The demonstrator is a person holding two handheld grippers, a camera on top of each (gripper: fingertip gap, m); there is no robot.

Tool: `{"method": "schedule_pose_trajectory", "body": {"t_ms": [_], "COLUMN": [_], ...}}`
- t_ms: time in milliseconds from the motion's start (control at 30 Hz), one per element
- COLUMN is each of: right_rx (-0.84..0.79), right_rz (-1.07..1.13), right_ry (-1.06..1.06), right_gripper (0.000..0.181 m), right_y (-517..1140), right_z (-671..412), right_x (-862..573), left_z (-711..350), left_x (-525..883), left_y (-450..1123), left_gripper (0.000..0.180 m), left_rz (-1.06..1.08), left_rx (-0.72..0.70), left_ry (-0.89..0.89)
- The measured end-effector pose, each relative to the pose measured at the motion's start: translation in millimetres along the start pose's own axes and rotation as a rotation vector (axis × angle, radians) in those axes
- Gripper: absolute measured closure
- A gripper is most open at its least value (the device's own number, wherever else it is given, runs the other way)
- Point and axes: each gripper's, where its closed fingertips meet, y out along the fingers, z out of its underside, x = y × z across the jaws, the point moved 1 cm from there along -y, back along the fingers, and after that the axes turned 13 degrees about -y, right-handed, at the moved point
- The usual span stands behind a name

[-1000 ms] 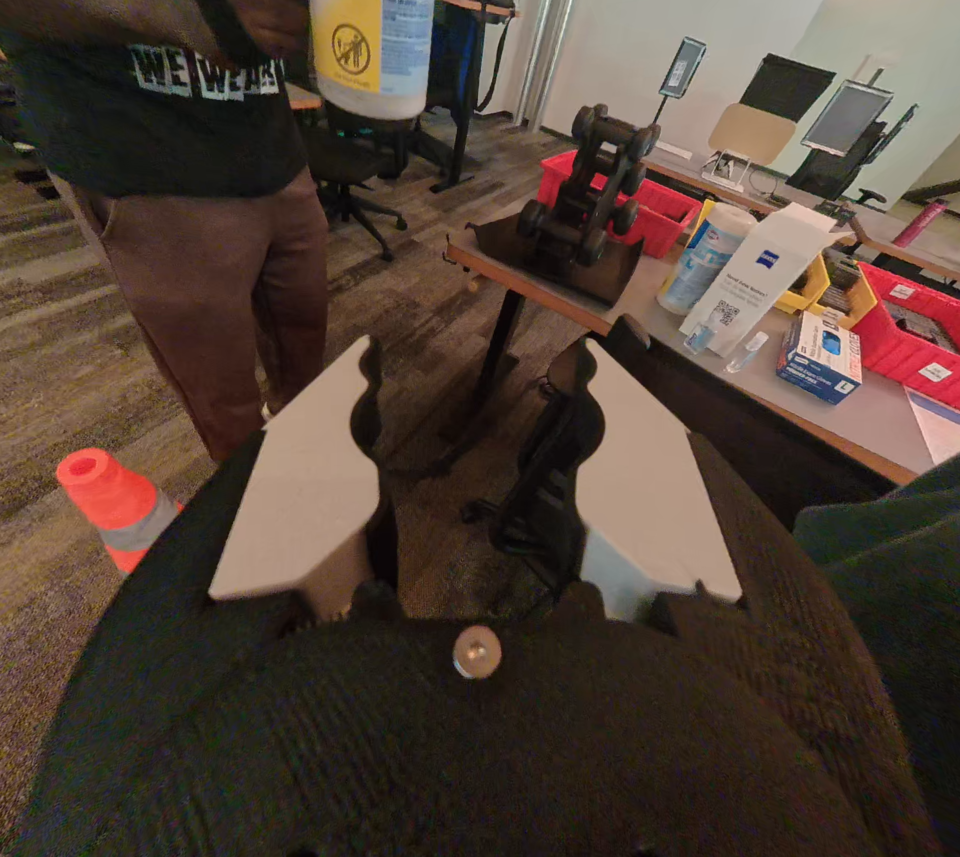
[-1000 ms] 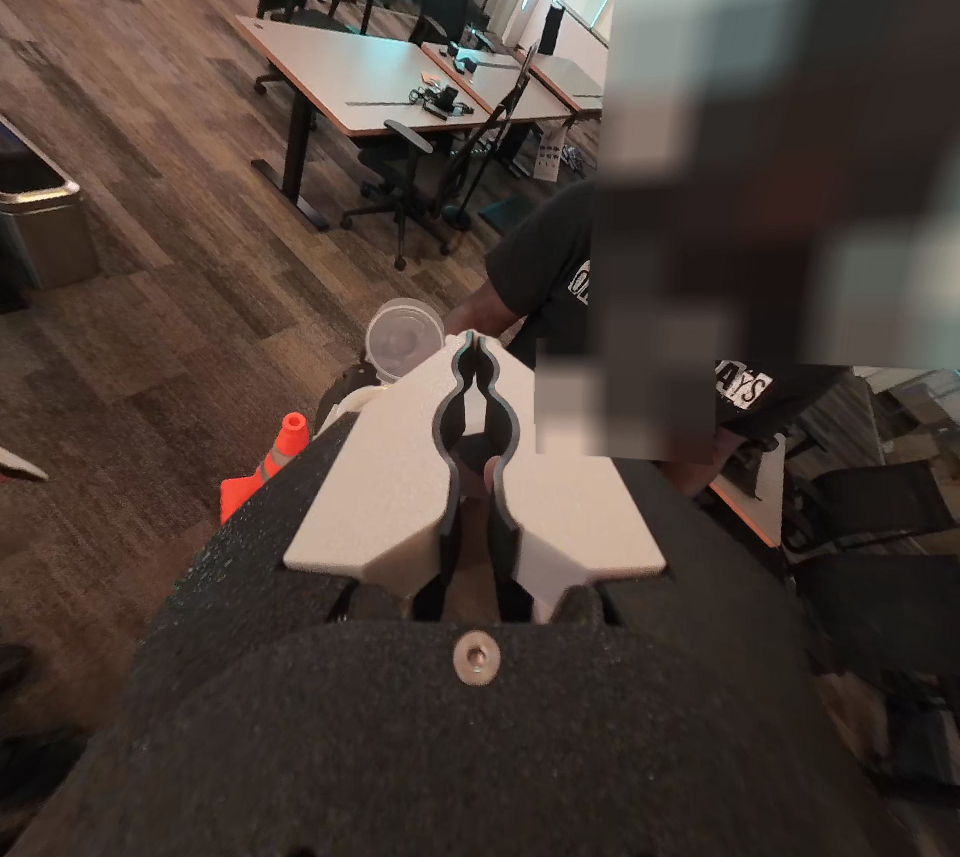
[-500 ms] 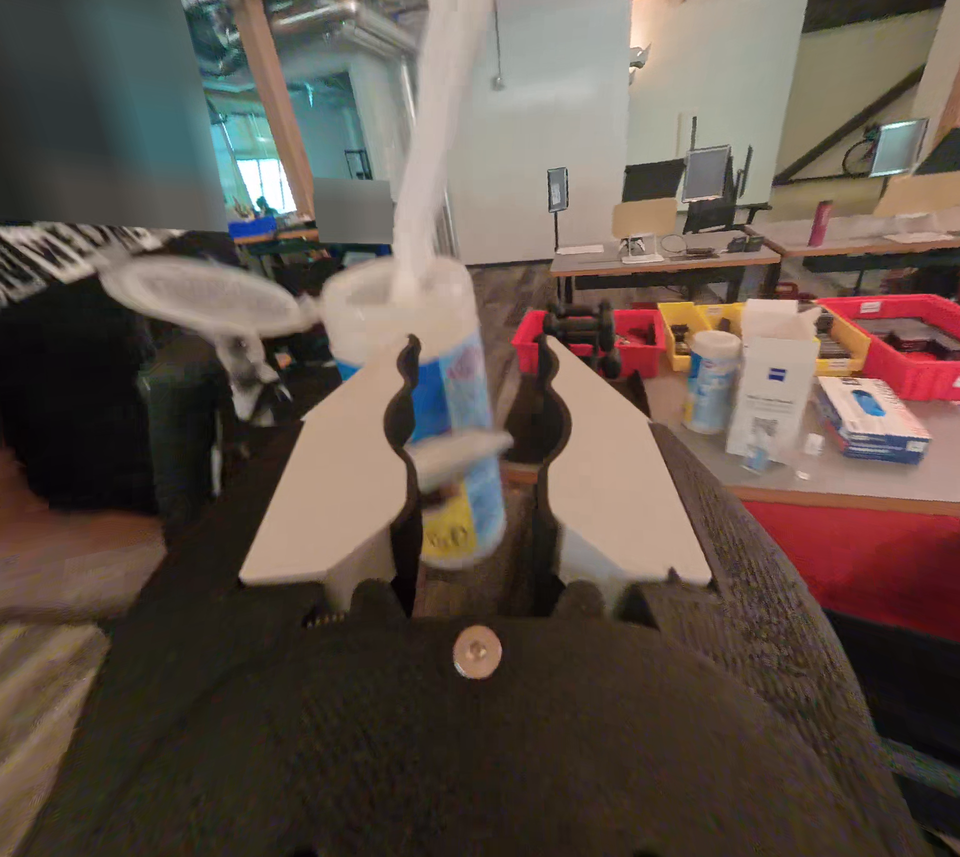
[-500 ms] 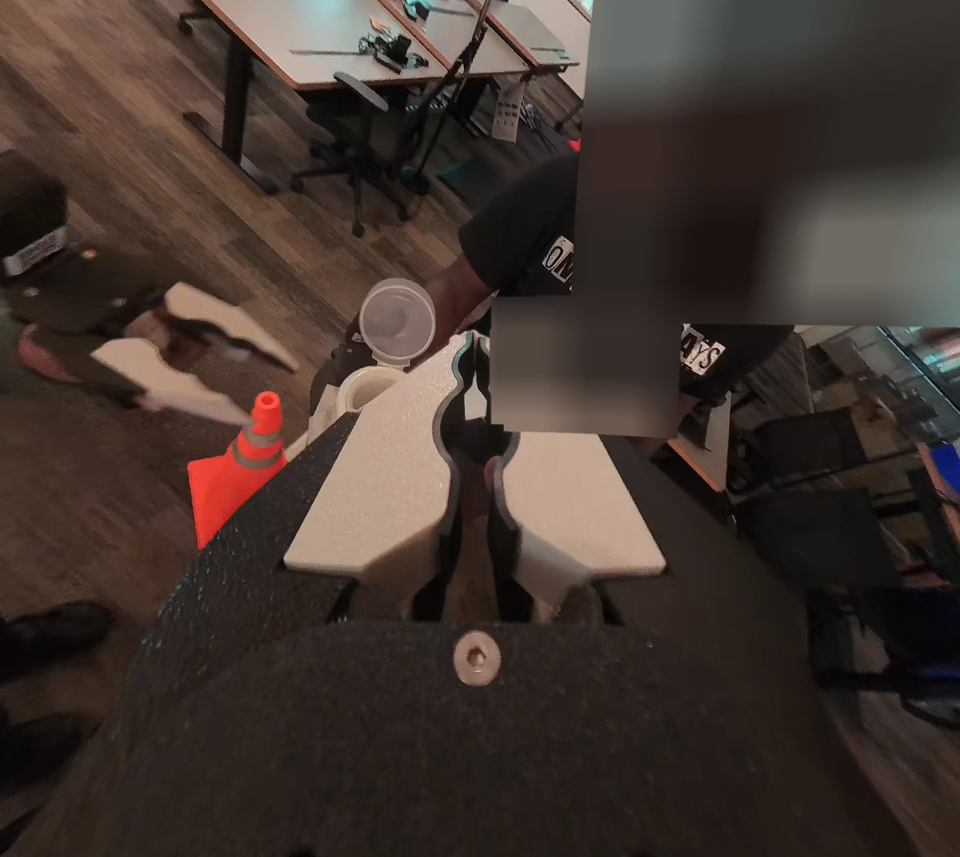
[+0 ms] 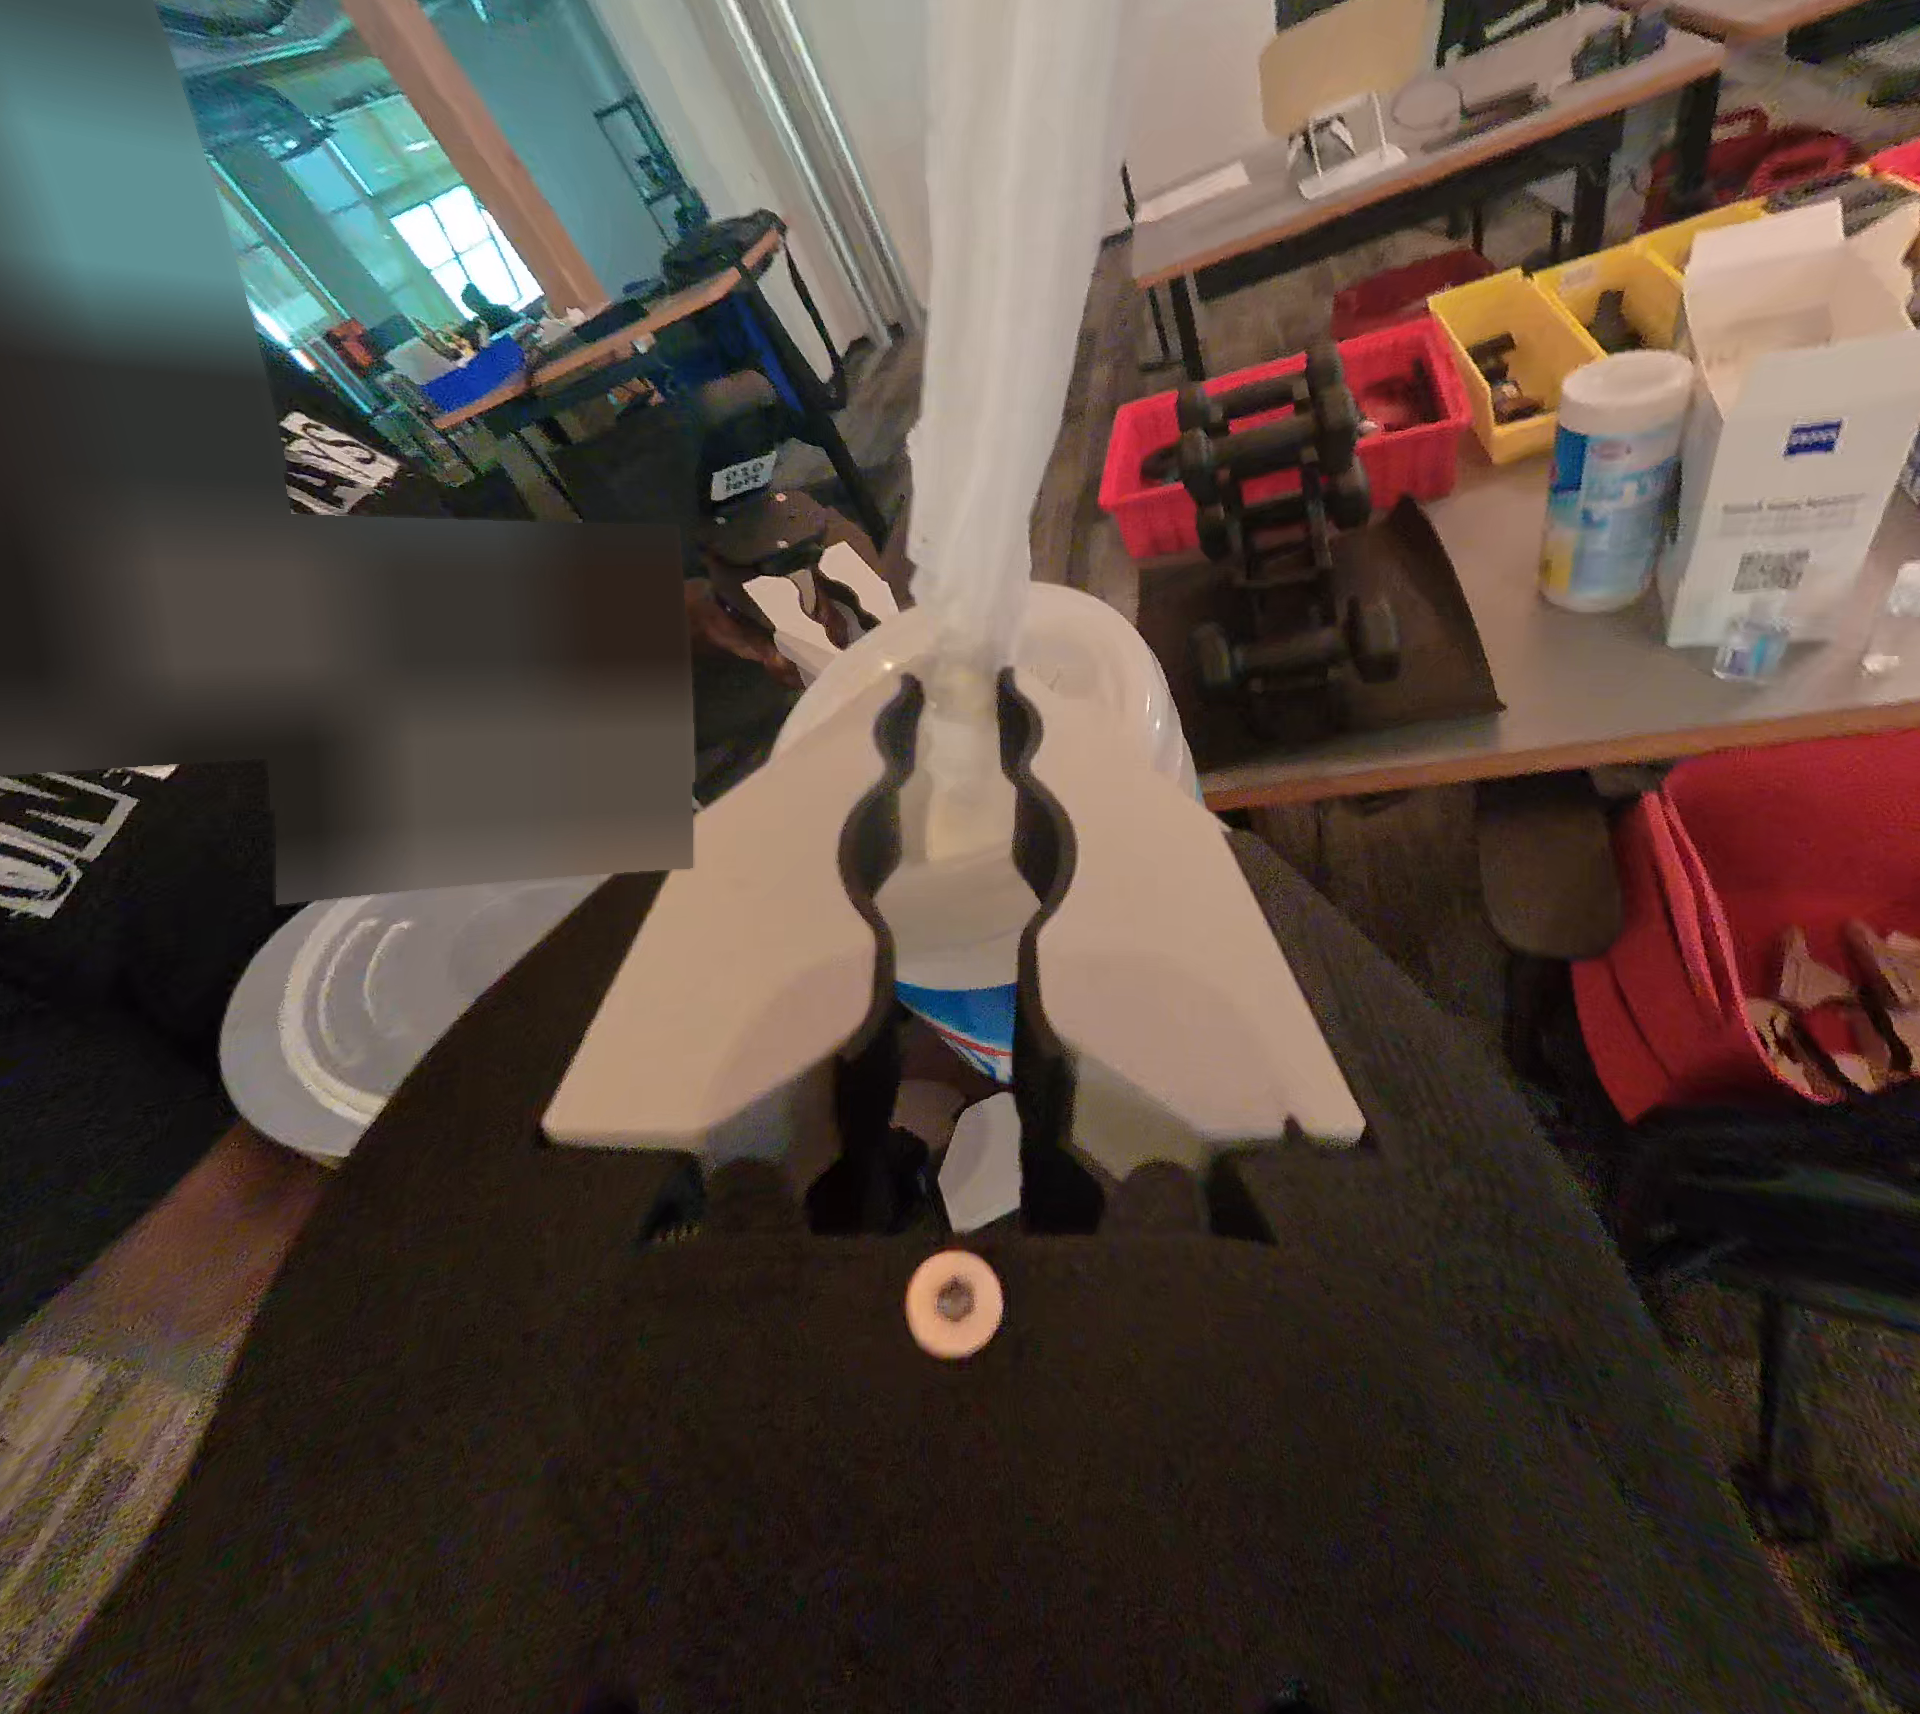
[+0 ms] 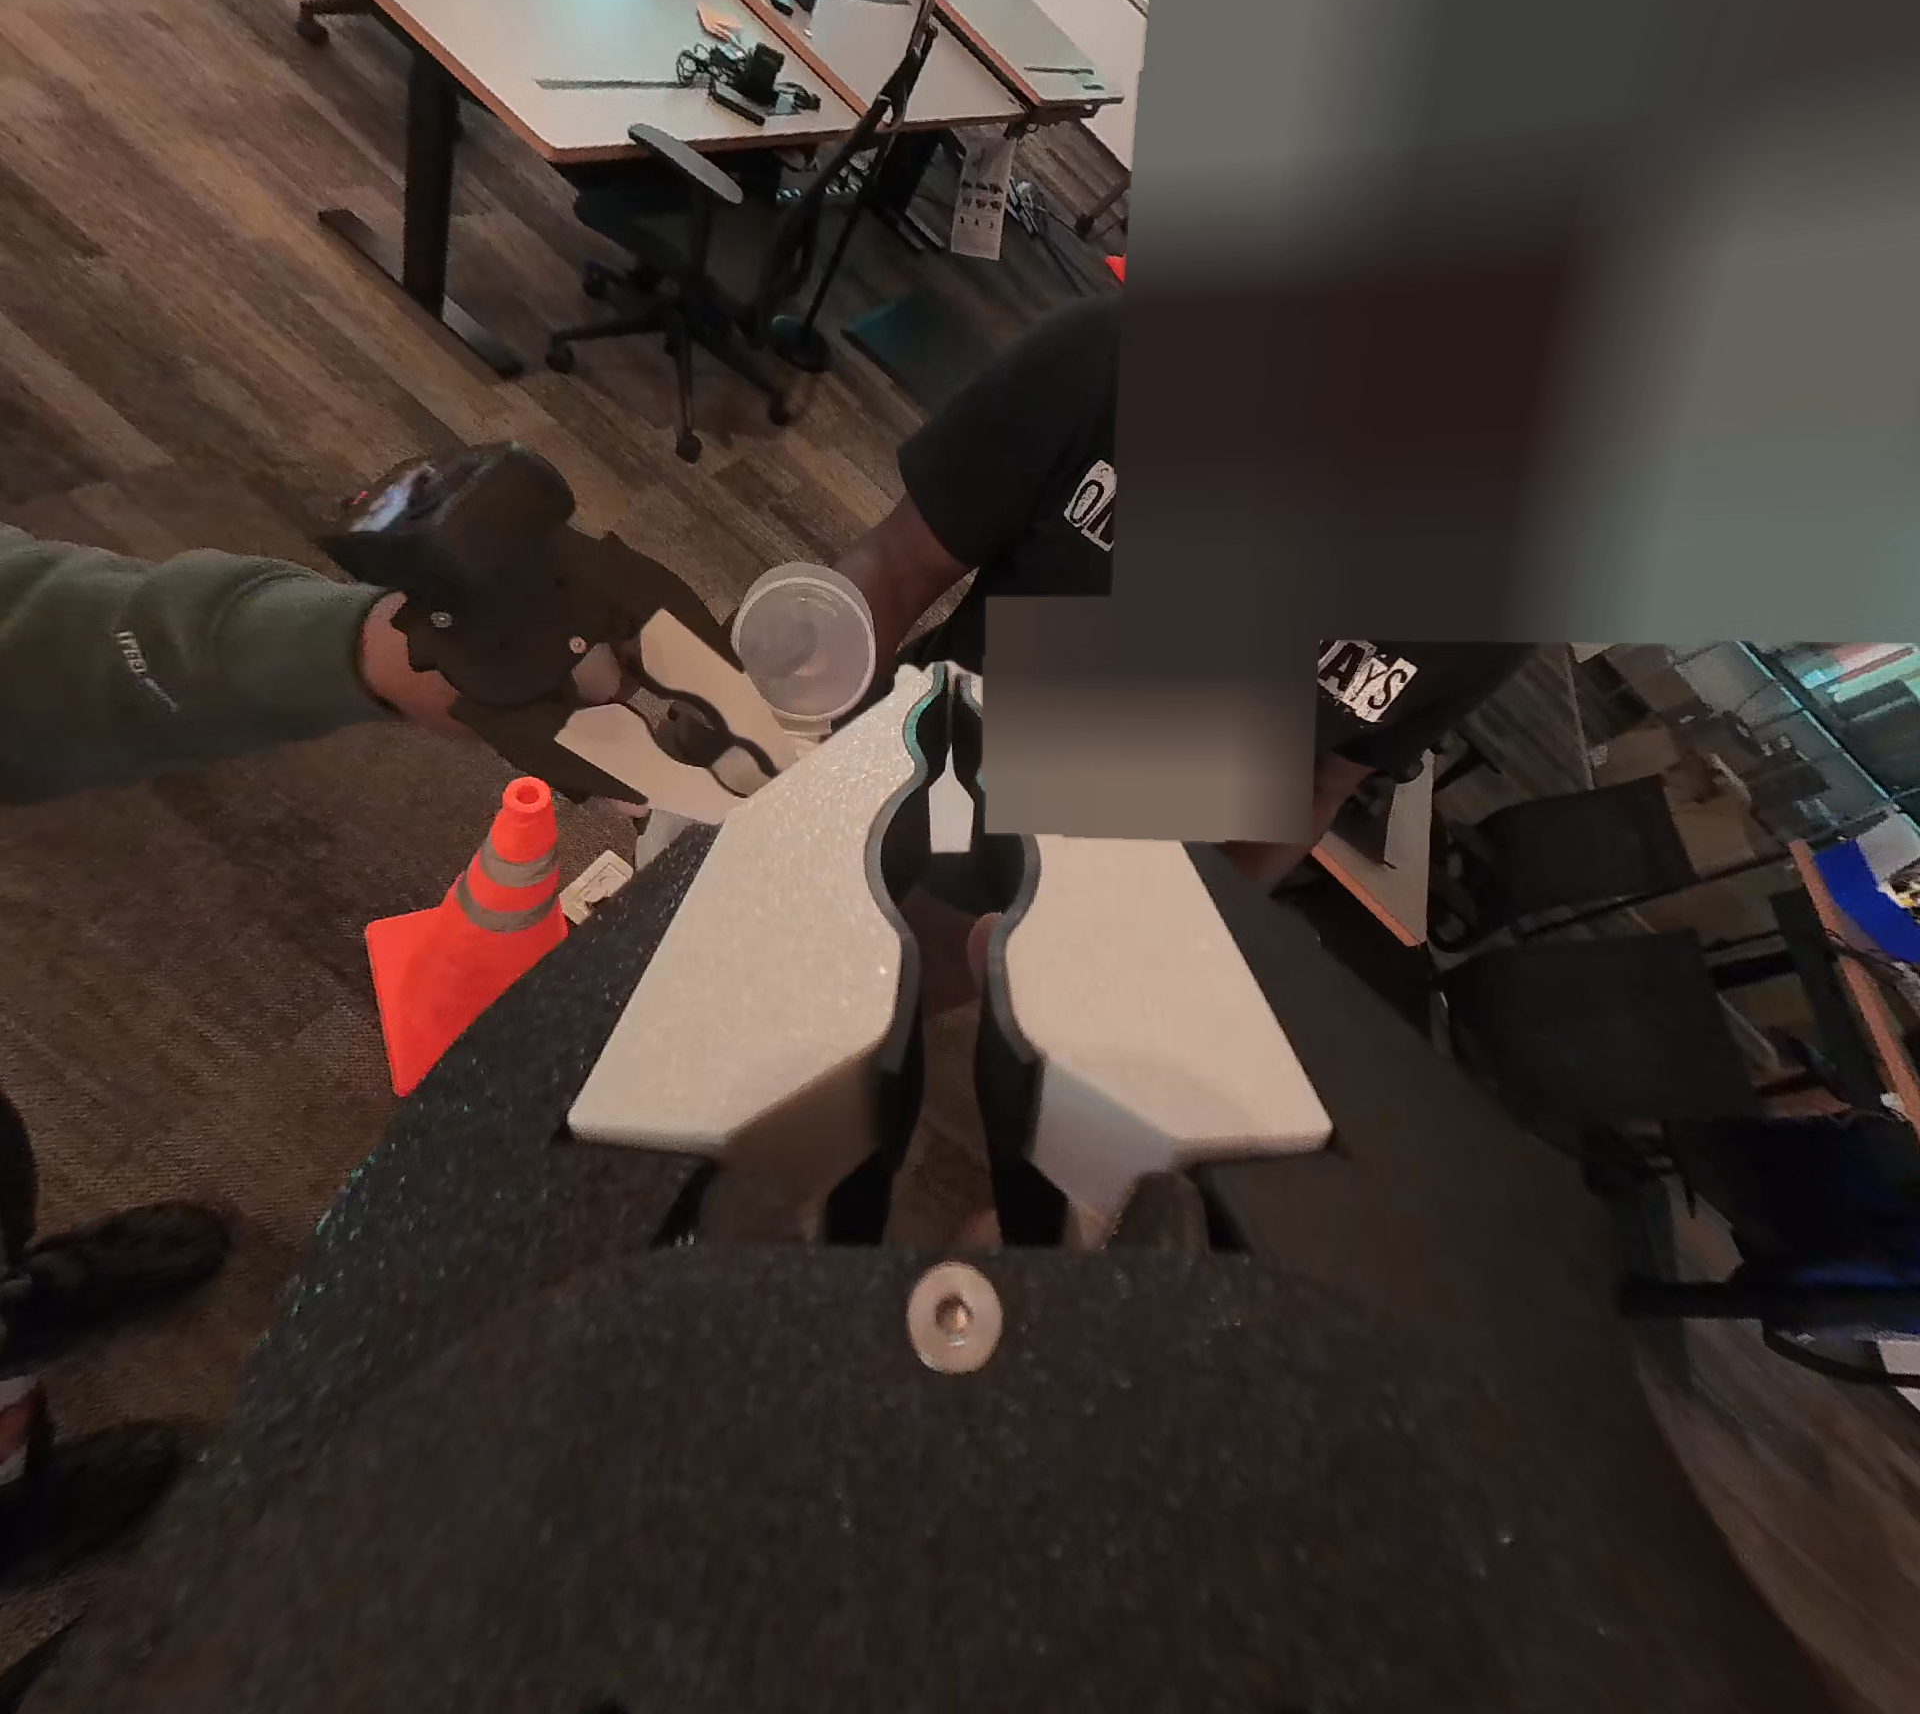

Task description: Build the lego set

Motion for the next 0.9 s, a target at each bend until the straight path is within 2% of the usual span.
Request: {"method": "schedule_pose_trajectory", "body": {"t_ms": [67, 233, 333, 400, 500, 567, 667, 767, 900], "right_rx": [-0.008, -0.015, -0.158, -0.116, -0.077, -0.107, -0.088, -0.049, -0.022], "right_rz": [0.001, 0.006, 0.062, 0.131, 0.117, 0.126, 0.145, 0.143, 0.100], "right_ry": [0.003, 0.012, 0.096, 0.046, 0.058, 0.104, 0.094, 0.085, 0.121], "right_gripper": [0.181, 0.181, 0.181, 0.181, 0.181, 0.181, 0.181, 0.181, 0.181], "right_y": [-0.2, -4.1, -26.8, -40.4, -41.4, -50.4, -62.9, -73.5, -81.1], "right_z": [-0.7, -0.2, -20.7, -20.0, -9.1, -8.5, -3.1, 6.1, 21.7], "right_x": [-1.6, -5.2, -27.7, -43.8, -43.1, -47.8, -48.2, -38.4, -10.0], "left_z": [1.5, 3.5, 19.4, 24.0, 21.4, 19.2, 7.5, 1.2, 15.1], "left_x": [-1.7, 0.1, 4.7, 0.3, 0.5, 1.2, -4.6, -6.8, -33.8], "left_y": [1.9, 6.6, 12.2, 13.7, 13.7, 12.9, -2.6, -29.3, -60.3], "left_gripper": [0.176, 0.179, 0.180, 0.179, 0.179, 0.177, 0.151, 0.142, 0.138], "left_rz": [0.025, 0.036, 0.014, 0.040, 0.009, 0.003, 0.048, 0.079, 0.237], "left_rx": [0.023, 0.061, 0.146, 0.145, 0.130, 0.104, 0.007, -0.118, -0.210], "left_ry": [0.011, 0.009, 0.018, -0.005, 0.006, -0.004, -0.094, -0.197, -0.338]}}
